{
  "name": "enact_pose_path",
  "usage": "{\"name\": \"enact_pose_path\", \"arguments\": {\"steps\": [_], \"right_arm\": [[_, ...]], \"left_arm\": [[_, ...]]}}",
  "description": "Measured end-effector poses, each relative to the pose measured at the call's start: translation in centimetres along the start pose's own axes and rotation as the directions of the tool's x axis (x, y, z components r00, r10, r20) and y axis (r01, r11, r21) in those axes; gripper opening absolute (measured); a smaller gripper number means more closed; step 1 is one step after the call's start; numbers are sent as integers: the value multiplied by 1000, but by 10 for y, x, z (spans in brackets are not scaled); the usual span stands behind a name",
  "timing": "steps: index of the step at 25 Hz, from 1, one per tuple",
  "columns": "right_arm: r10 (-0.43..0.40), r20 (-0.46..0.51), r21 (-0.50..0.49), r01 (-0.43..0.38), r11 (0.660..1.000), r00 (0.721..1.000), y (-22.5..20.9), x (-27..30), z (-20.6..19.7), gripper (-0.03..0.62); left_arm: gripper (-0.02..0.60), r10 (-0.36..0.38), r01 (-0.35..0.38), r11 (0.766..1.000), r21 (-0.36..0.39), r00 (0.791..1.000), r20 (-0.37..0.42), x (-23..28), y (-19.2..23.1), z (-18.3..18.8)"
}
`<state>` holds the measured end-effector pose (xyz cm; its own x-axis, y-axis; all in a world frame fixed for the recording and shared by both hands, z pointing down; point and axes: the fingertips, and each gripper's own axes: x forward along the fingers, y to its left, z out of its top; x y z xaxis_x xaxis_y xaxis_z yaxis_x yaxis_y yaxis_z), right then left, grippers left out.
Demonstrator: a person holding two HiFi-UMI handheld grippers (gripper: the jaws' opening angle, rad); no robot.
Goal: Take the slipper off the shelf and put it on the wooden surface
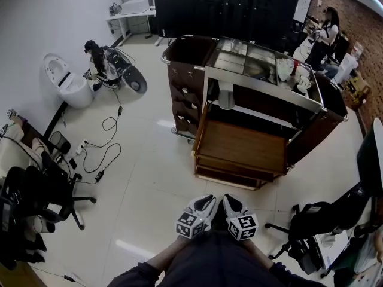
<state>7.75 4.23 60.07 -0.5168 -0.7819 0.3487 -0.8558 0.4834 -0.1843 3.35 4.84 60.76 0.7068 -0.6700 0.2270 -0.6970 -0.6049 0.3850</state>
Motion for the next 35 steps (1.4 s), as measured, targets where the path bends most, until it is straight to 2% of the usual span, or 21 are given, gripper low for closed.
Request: {"name": "enact_pose_path", "arguments": {"steps": [12, 18, 23, 24, 26, 30, 35], "right_arm": [[18, -6, -24, -18, 1000, 1000, 2, 10, 7, 0], [3, 2, -8, -3, 1000, 1000, -14, 23, 15, 0], [-9, -12, -11, 9, 1000, 1000, -55, 47, 23, 0], [-6, -18, -18, 6, 1000, 1000, -66, 57, 27, 12], [-1, -33, -32, 0, 999, 999, -90, 80, 35, 84], [14, -54, -61, -17, 998, 998, -144, 138, 53, 90], [41, -56, -123, -48, 991, 998, -217, 236, 89, 94]], "left_arm": [[60, 0, 0, 1000, -16, 1000, 29, 2, 9, 11], [60, 16, -15, 1000, -28, 999, 40, 8, 22, 18], [60, 26, -24, 997, -74, 999, 32, 23, 31, 18], [60, 30, -27, 996, -84, 999, 33, 28, 35, 20], [60, 39, -35, 994, -101, 999, 37, 41, 44, 25], [60, 57, -51, 991, -127, 997, 43, 71, 62, 43], [61, 127, -120, 982, -148, 991, 39, 119, 96, 68]]}}
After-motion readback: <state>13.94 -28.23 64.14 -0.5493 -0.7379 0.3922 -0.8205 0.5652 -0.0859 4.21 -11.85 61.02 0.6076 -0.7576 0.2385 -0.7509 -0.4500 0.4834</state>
